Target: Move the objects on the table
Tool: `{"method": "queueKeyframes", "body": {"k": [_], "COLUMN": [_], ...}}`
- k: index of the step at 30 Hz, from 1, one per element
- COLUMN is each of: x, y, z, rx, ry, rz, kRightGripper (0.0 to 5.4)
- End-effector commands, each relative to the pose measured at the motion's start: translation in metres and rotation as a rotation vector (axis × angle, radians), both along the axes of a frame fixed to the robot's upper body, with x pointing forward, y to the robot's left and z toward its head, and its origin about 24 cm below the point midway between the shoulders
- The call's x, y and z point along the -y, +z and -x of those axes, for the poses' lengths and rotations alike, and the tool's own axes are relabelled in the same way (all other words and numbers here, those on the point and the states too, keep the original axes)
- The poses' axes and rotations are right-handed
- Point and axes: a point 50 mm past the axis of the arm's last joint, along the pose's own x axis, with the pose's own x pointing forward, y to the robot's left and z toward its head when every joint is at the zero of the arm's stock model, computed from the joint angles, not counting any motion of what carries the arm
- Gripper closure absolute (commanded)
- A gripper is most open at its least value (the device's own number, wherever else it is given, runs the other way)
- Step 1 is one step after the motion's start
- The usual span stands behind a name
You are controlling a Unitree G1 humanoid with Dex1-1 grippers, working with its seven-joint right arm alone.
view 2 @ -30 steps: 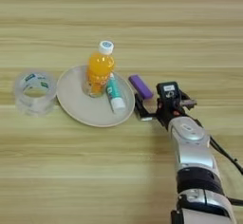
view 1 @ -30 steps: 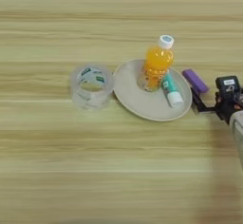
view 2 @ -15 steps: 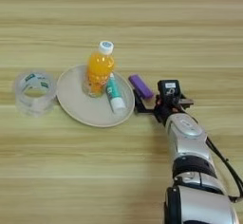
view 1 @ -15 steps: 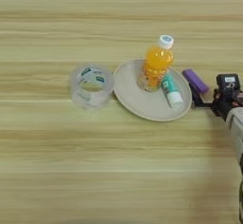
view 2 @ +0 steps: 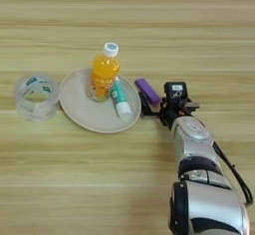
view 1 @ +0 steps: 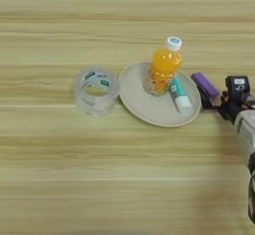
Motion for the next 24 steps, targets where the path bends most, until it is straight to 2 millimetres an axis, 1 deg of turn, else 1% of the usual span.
{"method": "queueKeyframes", "body": {"k": [1,11,18,24], "x": [0.0032,0.0033,0.0019,0.0015], "y": [0.0142,0.0145,0.0137,0.0138], "z": [-0.0091,-0.0093,-0.0096,-0.0097], "rx": [0.026,0.029,0.027,0.03], "ry": [0.006,0.009,0.015,0.017], "rz": [0.035,0.035,0.033,0.034], "kRightGripper": [0.89,1.74,2.53,3.09]}}
